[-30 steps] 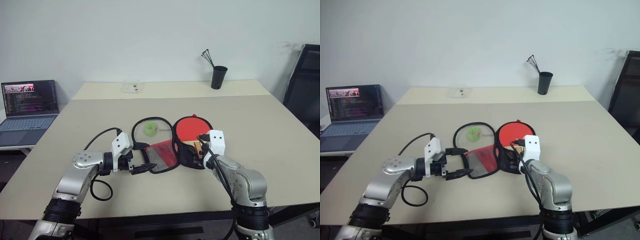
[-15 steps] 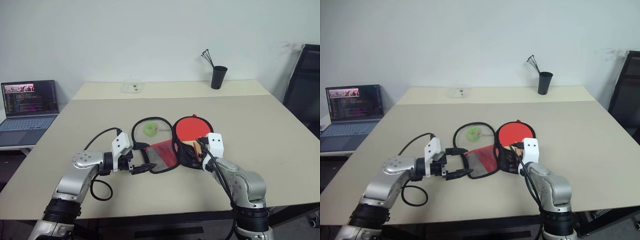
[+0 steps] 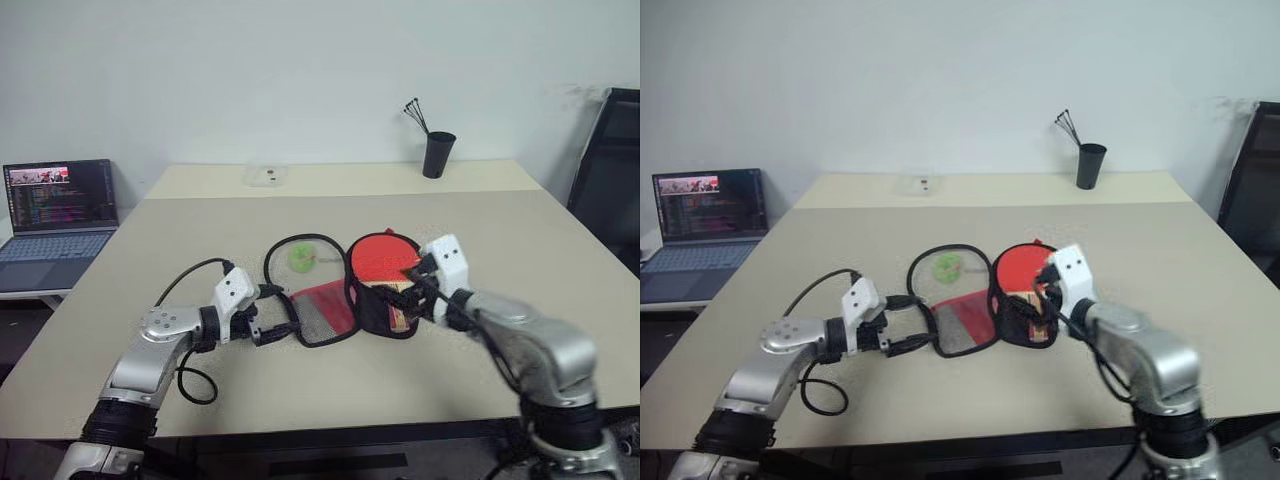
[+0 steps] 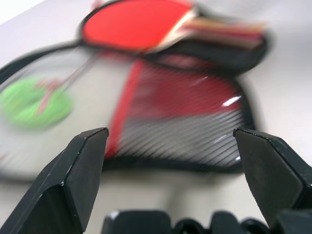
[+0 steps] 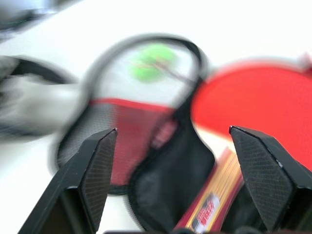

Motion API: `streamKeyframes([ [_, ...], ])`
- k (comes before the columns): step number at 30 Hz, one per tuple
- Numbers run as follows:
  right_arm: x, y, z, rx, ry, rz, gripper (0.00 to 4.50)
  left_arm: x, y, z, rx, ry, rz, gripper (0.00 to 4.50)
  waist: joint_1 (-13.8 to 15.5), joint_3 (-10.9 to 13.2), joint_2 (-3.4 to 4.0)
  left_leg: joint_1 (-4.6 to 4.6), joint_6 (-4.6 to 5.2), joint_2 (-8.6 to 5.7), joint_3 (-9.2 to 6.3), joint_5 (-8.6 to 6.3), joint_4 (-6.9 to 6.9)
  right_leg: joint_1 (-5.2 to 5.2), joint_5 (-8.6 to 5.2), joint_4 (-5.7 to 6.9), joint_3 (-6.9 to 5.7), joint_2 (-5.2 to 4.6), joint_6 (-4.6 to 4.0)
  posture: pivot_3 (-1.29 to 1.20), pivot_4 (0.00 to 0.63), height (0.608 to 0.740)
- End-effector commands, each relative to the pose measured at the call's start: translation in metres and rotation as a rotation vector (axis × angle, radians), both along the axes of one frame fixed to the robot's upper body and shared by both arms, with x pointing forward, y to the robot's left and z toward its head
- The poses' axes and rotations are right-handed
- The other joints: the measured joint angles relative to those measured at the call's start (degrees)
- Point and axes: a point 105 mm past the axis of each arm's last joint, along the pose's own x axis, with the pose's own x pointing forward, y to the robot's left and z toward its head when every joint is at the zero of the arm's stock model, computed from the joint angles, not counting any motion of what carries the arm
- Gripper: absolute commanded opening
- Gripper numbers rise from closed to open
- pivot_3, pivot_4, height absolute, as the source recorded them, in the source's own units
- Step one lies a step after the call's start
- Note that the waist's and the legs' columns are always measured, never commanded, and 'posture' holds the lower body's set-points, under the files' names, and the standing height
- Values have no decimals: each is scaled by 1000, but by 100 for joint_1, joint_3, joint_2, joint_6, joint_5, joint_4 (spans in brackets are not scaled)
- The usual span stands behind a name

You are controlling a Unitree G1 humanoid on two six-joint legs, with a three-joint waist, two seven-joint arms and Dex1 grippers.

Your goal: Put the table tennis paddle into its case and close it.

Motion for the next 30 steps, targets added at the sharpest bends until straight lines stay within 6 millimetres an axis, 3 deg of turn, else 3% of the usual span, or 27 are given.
streamKeyframes([
  [1, -24, 1, 33, 1, -82, 198, 3985, 11, 16, 7, 56, -51, 70, 4500, 4, 0, -1, 0, 0, -1, 1, 0, 0, 0, 0, 1, 0, 1, 0, 0, 150, 740],
  [3, -29, -2, 34, -32, -84, 236, 3985, 18, 25, 1, 92, -41, 122, 4500, 13, 0, -2, 0, 0, -1, 6, 0, 1, 1, 0, 2, -4, 1, 0, 0, 150, 740],
  [8, -27, -7, 33, -60, -90, 227, 4014, 29, 31, -10, 86, 24, 181, 2785, 16, 0, -4, -1, 0, -1, 12, 0, 3, 3, 0, 1, -1, -1, 0, 0, 150, 740],
  [16, -24, -6, 29, -66, -100, 216, 4014, 41, 17, -19, 75, 68, 150, 18, 31, 0, -5, -2, -1, -4, 18, 0, 6, 4, 1, 4, 0, -4, 0, 0, 150, 740],
  [25, -26, -5, 24, -70, -98, 210, 4014, 60, -16, -20, -19, 59, 143, 18, 131, -1, -8, -3, -1, -8, 21, 0, 13, 8, 2, 5, -2, -6, 0, 0, 150, 740],
  [30, -25, -9, 22, -76, -96, 193, 4014, 71, -43, -4, -44, 12, 87, 18, 171, -1, -10, -6, -1, -10, 21, 0, 15, 9, 2, 3, -4, -6, -1, 0, 150, 740],
])
